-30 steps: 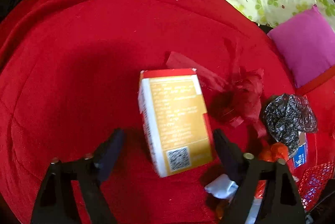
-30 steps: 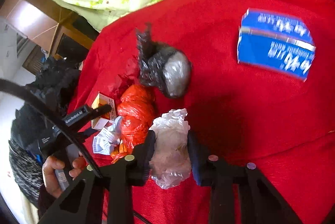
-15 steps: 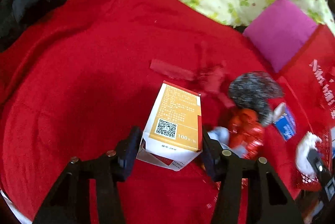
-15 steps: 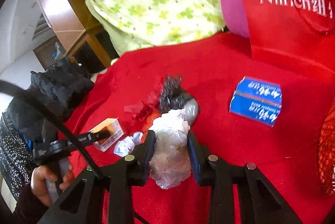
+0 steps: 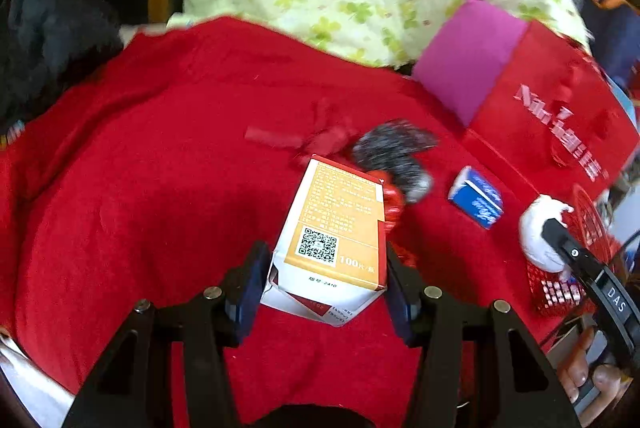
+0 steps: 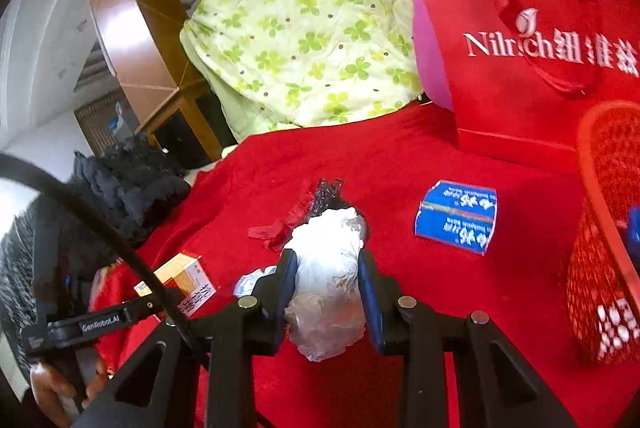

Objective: Collect trash
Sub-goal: 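Grasp the clear tissue bag with the right tool while the left tool grasps the yellow medicine box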

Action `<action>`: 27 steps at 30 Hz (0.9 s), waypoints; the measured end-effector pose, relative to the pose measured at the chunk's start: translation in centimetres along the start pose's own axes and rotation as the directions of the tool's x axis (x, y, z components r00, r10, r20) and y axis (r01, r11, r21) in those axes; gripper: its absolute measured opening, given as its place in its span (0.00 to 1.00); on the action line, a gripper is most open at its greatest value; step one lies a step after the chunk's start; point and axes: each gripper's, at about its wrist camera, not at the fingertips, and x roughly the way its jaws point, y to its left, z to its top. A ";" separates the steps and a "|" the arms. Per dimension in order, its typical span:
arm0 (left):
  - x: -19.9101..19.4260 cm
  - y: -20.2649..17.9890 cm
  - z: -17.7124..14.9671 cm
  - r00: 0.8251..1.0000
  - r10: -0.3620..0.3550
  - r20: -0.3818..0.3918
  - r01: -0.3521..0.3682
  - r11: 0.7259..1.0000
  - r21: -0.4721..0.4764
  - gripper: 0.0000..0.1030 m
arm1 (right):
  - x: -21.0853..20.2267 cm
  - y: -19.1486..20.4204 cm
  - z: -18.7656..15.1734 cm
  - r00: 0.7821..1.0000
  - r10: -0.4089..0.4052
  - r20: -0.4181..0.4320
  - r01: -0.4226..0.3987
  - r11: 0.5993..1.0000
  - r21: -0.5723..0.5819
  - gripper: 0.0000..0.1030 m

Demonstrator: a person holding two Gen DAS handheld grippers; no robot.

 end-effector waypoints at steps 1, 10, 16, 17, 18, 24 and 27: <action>-0.9 -1.2 -0.2 1.000 0.007 0.028 -0.008 0.999 0.035 0.54 | -0.7 0.1 -0.1 1.000 -0.001 0.008 0.001 1.000 0.002 0.32; -5.4 -7.8 -0.7 0.988 -0.017 0.153 -0.013 0.980 0.197 0.55 | -7.1 -0.1 2.0 0.994 -0.010 0.107 0.010 1.000 -0.006 0.32; -7.2 -10.0 -1.0 0.983 -0.038 0.180 -0.007 0.970 0.243 0.55 | -11.1 0.3 2.9 0.986 -0.006 0.164 0.010 1.000 -0.019 0.32; -7.6 -10.4 -1.0 0.982 -0.042 0.186 -0.006 0.967 0.253 0.55 | -11.7 0.4 3.0 0.985 -0.011 0.172 0.015 1.000 -0.024 0.32; -7.8 -10.8 -1.1 0.981 -0.043 0.189 -0.007 0.966 0.258 0.55 | -12.2 0.5 3.0 0.984 -0.014 0.180 0.020 0.999 -0.029 0.32; -9.4 -12.8 -1.3 0.974 -0.060 0.217 -0.007 0.955 0.296 0.55 | -16.0 0.5 3.7 0.967 -0.029 0.253 0.042 0.998 -0.043 0.32; -10.2 -14.1 -1.6 0.971 -0.072 0.227 -0.003 0.950 0.313 0.55 | -17.9 0.5 3.9 0.953 -0.052 0.298 0.072 0.996 -0.057 0.32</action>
